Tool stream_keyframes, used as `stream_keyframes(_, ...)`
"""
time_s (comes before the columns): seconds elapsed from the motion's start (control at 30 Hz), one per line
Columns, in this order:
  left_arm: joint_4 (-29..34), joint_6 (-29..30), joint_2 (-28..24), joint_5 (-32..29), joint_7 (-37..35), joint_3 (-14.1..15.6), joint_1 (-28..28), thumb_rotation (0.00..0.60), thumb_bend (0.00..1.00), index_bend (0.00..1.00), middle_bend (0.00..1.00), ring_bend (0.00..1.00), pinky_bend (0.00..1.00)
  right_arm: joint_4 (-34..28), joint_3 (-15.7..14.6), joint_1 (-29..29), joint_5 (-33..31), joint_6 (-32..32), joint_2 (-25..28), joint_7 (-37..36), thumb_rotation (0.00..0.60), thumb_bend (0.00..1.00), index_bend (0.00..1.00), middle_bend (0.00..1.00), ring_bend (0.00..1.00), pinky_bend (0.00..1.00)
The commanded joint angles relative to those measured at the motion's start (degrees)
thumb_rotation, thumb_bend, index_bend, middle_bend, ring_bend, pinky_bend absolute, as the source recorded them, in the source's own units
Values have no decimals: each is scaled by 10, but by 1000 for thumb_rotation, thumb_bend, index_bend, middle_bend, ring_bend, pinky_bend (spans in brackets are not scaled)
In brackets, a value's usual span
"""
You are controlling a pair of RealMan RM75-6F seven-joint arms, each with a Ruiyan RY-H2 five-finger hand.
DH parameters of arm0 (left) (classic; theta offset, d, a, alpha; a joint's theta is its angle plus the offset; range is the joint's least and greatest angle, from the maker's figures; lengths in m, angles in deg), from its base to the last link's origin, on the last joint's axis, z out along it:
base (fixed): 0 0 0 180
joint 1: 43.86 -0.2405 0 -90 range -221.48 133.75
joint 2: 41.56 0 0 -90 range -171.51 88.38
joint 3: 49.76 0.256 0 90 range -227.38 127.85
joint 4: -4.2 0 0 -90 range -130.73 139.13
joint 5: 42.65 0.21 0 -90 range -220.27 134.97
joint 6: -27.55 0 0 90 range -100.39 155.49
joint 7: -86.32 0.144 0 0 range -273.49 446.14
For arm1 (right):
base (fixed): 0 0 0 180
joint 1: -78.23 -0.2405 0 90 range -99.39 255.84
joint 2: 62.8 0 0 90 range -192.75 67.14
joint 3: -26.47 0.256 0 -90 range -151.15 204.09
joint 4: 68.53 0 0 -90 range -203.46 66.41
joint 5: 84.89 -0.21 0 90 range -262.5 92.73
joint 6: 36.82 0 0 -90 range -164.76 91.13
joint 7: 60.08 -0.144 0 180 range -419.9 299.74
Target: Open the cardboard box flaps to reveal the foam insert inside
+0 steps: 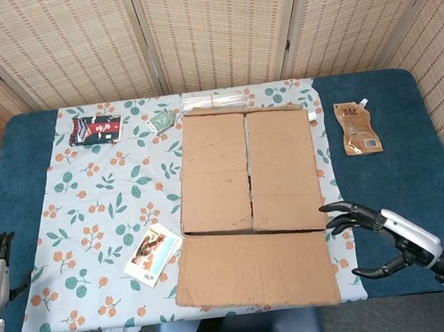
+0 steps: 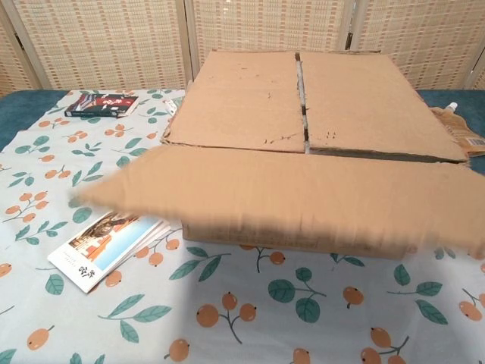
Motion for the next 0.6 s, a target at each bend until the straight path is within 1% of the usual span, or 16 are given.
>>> stream_keyframes(0.03,-1,-3,0,-1,-1,0,2,600,406,0,83,64,0,-4,12,-4,-11,-2,3,23,600,261,123,131,215,224)
stream_keyframes(0.1,-1,-8,-1,-2,-2,0,3,600,406,0,82,64,0,-8,27,-15,-26,-19,5,55,600,261,152,126,200,163)
stream_keyframes(0.2,-2,-12,-1,-4,2,1,5,600,406,0,82,64,0,-17,57,-39,-62,-61,6,130,600,260,347,103,134,30)
stream_keyframes(0.23,-3,-12,-1,-4,4,1,6,600,406,0,82,64,0,-22,71,-51,-81,-82,6,168,600,261,381,93,109,9)
stream_keyframes(0.3,-1,-13,-2,-3,4,2,6,600,406,0,82,64,0,-29,96,-68,-114,-113,2,231,600,261,428,76,70,0)
stream_keyframes(0.4,1,-20,-7,-1,-2,4,7,600,406,0,83,62,0,-32,133,-100,-166,-168,-12,350,600,261,465,54,31,0)
stream_keyframes(0.53,-1,-36,-12,-3,-12,7,11,600,406,0,82,48,0,-28,179,-145,-234,-233,-44,513,600,261,541,44,3,0)
stream_keyframes(0.6,-2,-44,-13,-5,-15,8,13,600,406,0,82,47,0,-21,196,-163,-265,-256,-61,584,589,261,589,44,0,0)
